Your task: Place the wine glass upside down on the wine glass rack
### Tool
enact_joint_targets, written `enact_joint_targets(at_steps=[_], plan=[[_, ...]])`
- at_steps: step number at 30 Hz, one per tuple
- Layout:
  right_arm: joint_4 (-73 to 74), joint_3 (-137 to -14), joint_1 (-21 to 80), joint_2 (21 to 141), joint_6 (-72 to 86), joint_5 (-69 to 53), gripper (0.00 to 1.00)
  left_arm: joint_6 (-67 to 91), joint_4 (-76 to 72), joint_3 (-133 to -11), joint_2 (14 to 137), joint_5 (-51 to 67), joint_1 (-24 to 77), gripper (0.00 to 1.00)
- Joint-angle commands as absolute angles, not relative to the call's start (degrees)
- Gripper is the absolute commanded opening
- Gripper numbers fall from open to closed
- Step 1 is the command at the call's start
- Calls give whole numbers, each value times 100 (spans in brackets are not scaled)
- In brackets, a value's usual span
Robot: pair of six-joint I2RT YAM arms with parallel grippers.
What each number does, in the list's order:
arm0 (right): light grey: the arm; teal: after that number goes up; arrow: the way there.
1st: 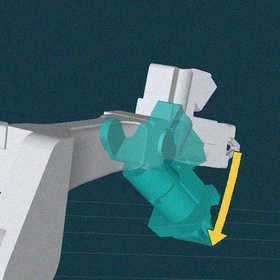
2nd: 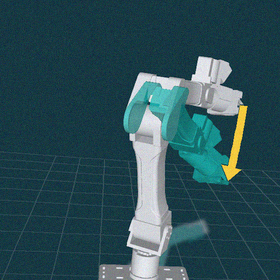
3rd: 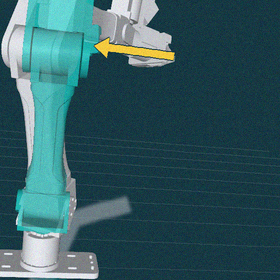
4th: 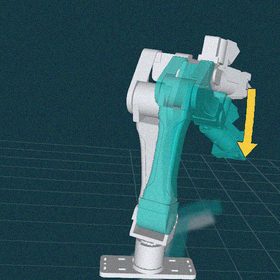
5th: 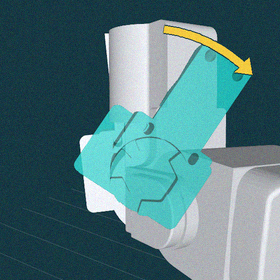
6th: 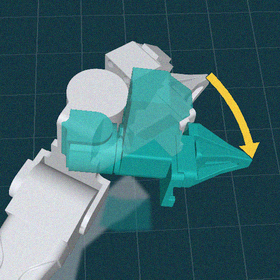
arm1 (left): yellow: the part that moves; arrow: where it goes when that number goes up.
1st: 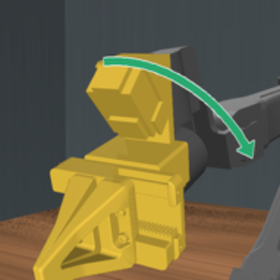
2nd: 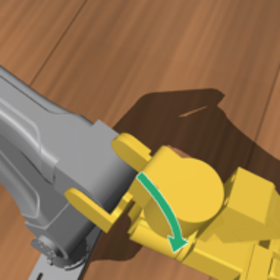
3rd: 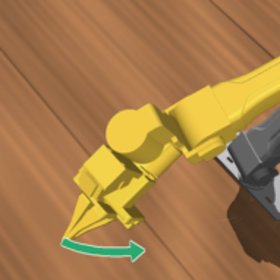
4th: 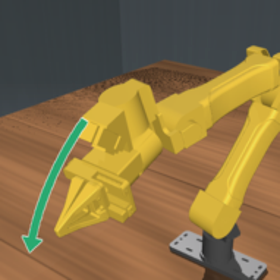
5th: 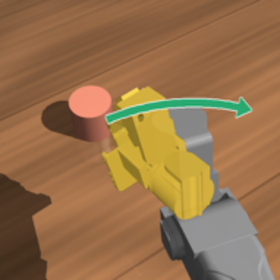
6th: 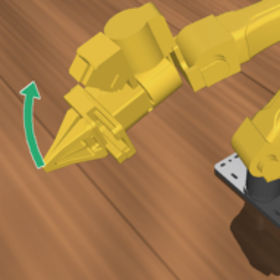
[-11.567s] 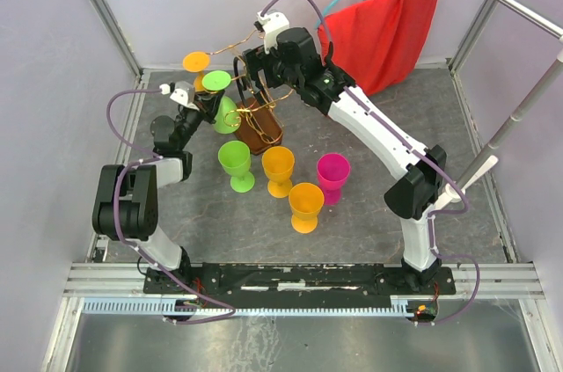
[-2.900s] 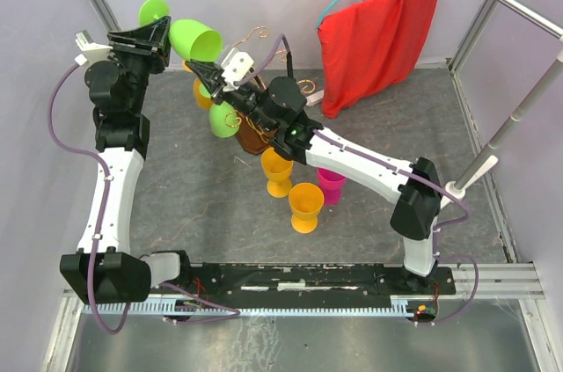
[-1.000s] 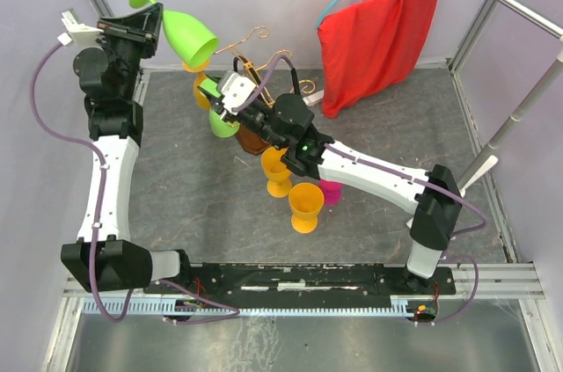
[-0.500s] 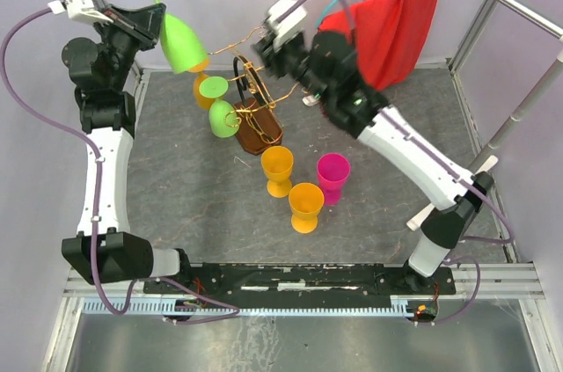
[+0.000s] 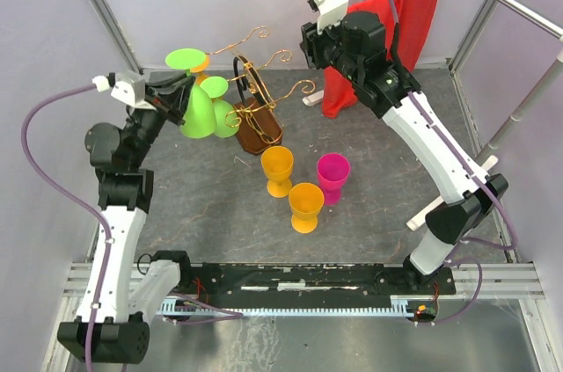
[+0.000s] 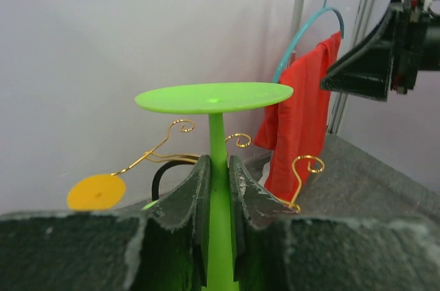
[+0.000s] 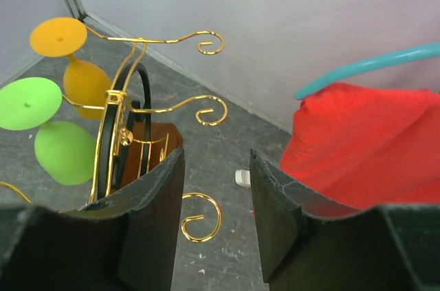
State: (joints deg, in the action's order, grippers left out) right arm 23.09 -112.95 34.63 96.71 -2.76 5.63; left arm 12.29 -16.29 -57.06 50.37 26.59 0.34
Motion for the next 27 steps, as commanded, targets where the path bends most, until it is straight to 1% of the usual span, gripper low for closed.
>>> enact_joint_targets(at_steps=[1,7,12,21,24,27], plan=[[2443,-11365,3355,9720,-175,432,50,680,-1893,-5251,4595,2756,152,3],[2572,-11393,3295,9755,-203,414,51,830,-1679,-4673,4191,2957,348,3],[2669,-11516,3254,9829,-208,437,51,824,-1858,-4119,4030,2741,966,3],[2782,-11603,3239,9854,-374,609,51,817,-2017,-3168,3563,1616,2281,3],[2824,-11645,3234,9866,-463,633,51,790,-2485,-2710,3474,1205,2561,3],[2905,-11726,3226,9899,-574,705,51,666,-3306,-2291,3481,880,2687,3]])
